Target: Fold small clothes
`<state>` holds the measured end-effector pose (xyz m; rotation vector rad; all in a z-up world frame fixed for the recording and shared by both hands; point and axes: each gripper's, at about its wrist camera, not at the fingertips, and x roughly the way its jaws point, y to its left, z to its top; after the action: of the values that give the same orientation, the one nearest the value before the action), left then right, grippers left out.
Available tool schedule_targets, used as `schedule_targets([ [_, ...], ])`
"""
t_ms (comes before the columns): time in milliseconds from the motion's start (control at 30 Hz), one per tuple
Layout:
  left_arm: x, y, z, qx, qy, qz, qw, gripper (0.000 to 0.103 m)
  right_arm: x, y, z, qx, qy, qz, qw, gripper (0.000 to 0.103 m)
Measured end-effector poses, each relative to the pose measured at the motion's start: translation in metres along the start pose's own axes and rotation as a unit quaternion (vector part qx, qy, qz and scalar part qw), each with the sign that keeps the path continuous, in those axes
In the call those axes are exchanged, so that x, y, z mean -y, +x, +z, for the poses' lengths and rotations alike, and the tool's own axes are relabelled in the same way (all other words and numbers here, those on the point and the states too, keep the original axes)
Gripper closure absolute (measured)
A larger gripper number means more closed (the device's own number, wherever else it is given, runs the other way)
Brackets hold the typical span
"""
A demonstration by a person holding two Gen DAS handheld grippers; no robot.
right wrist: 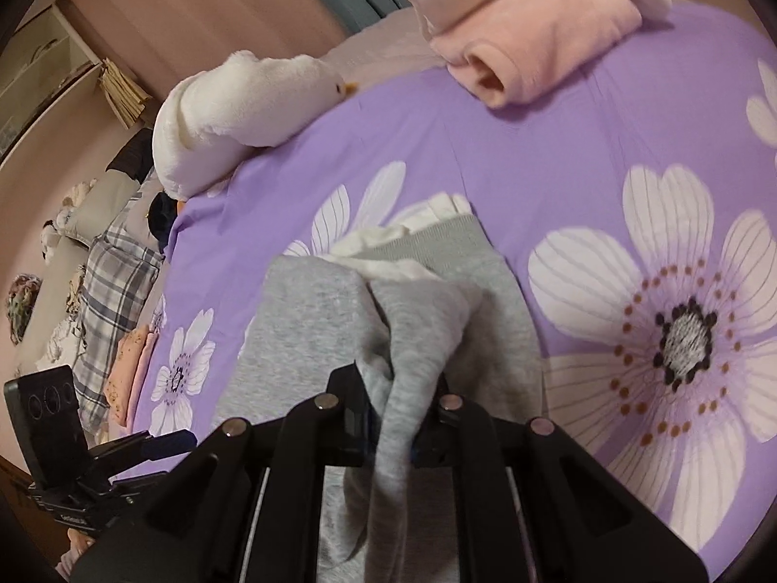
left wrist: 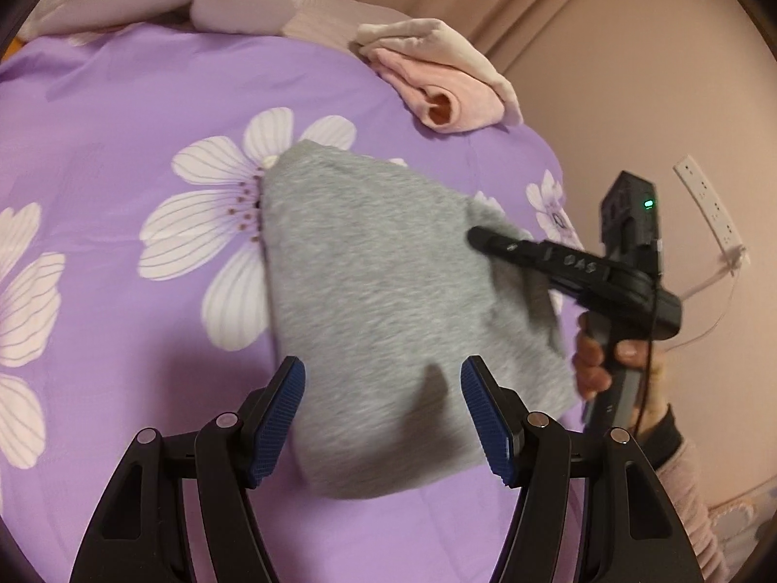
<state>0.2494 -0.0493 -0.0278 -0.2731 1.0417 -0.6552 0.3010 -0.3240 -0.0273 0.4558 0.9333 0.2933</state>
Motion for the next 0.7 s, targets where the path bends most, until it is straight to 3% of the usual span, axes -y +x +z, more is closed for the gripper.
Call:
schedule_targets([
  [167, 0.009, 0.006, 0.004, -0.001, 0.011, -0.001, 0.9999, 0.038, 0.015, 0.008, -0.008, -0.009, 0.031, 0.020, 0.999, 0.083],
  [233, 0.010, 0.014, 0.005, -0.010, 0.014, 0.004, 0.9999, 0.038, 0.024, 0.009, -0.008, -0.007, 0.056, 0.041, 0.998, 0.072],
  [267, 0.011, 0.019, 0.005, -0.014, 0.014, 0.008, 0.9998, 0.038, 0.028, 0.010, -0.007, -0.006, 0.072, 0.051, 0.996, 0.057],
  [300, 0.012, 0.023, 0.004, -0.017, 0.017, 0.013, 0.9996, 0.038, 0.034, 0.010, -0.007, 0.003, 0.089, 0.060, 0.994, 0.051],
  [467, 0.012, 0.028, 0.003, -0.020, 0.025, 0.021, 0.9993, 0.038, 0.047, 0.016, 0.000, 0.037, 0.139, 0.126, 0.982, 0.050],
  [567, 0.009, 0.028, 0.005, -0.020, 0.024, 0.022, 0.9993, 0.038, 0.041, 0.021, 0.007, 0.036, 0.140, 0.130, 0.981, 0.052],
  [633, 0.009, 0.029, 0.005, -0.018, 0.025, 0.026, 0.9992, 0.038, 0.029, 0.020, 0.013, 0.043, 0.116, 0.122, 0.985, 0.065],
  [667, 0.009, 0.029, 0.005, -0.017, 0.025, 0.028, 0.9991, 0.038, 0.021, 0.018, 0.016, 0.047, 0.094, 0.113, 0.988, 0.077],
  [700, 0.010, 0.030, 0.006, -0.015, 0.025, 0.029, 0.9992, 0.038, 0.013, 0.017, 0.021, 0.050, 0.076, 0.101, 0.991, 0.082],
])
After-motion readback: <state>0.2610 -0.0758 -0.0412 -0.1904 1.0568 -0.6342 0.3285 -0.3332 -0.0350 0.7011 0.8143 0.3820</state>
